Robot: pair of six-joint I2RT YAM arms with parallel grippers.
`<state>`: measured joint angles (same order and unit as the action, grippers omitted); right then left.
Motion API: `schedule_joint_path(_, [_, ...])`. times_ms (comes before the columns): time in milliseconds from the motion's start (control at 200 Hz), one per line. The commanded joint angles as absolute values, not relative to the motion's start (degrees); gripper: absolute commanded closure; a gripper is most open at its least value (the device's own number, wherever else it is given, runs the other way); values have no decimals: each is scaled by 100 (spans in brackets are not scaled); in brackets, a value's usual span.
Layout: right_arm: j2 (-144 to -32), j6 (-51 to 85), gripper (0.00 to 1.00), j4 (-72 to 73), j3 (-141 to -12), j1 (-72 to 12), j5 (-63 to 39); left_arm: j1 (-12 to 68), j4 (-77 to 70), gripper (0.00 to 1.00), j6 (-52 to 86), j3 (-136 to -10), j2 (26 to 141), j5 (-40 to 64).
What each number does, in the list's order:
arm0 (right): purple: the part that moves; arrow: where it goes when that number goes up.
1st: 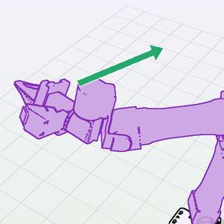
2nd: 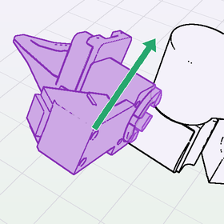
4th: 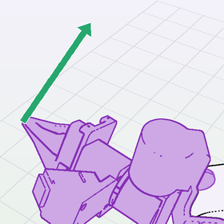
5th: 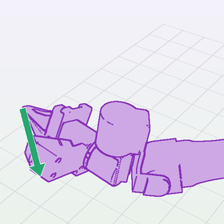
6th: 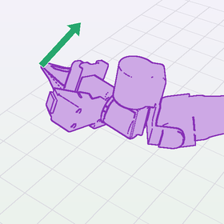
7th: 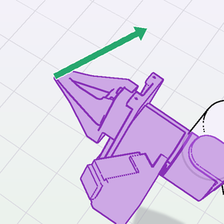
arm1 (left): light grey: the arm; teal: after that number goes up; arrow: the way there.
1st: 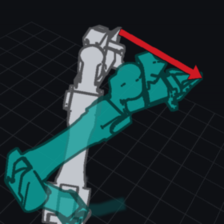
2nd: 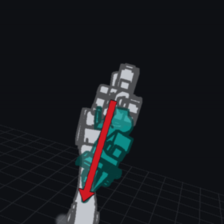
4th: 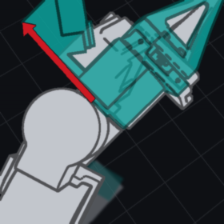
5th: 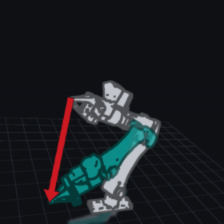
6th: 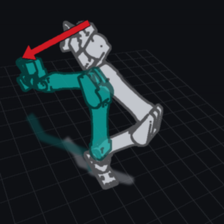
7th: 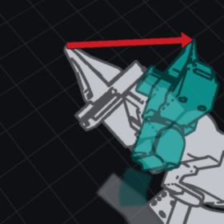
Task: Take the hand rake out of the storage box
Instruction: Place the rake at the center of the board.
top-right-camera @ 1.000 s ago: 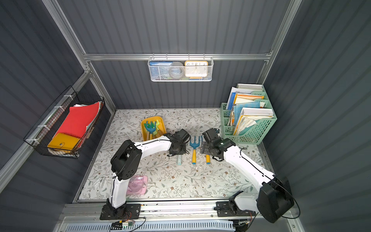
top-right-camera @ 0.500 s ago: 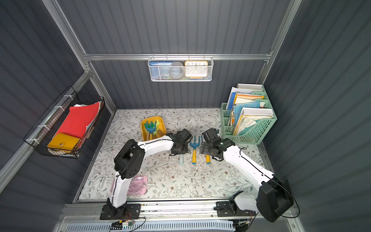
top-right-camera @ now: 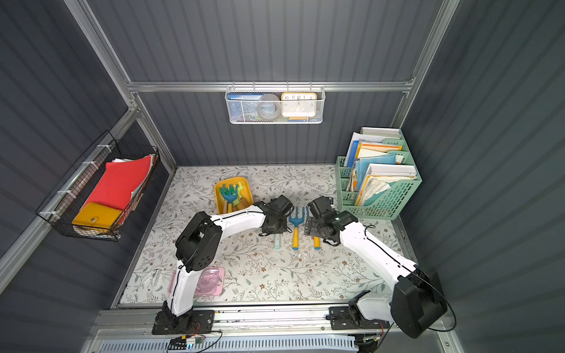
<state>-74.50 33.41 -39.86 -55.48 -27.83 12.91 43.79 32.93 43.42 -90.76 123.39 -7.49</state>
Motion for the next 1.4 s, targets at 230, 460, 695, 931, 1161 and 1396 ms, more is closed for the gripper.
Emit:
schedule_joint_path(230, [-7451,3313,4,-4008,-5502,-2755,1316,4386,3296,69,4450,-8974,12476,-672])
schedule_joint_path(460, [-7452,3305,4,-4015,-5516,-2752,1303,4386,3333,64,4474,-9015,12369,-652])
schedule_joint_path(695, [-7462,3296,4,-4022,-5520,-2755,1280,4364,3527,53,4536,-9277,12095,-727])
schedule_joint_path(931, [-7523,3278,4,-4008,-5546,-2753,1208,4116,3750,47,4424,-9554,11749,-887])
schedule_joint_path(1161, [-7532,3271,4,-4004,-5551,-2760,1205,3409,3854,45,4244,-9694,11463,-973])
schedule_joint_path(1396, [-7672,3270,4,-3969,-5581,-2758,1025,2708,4004,44,4008,-10207,11723,-1206])
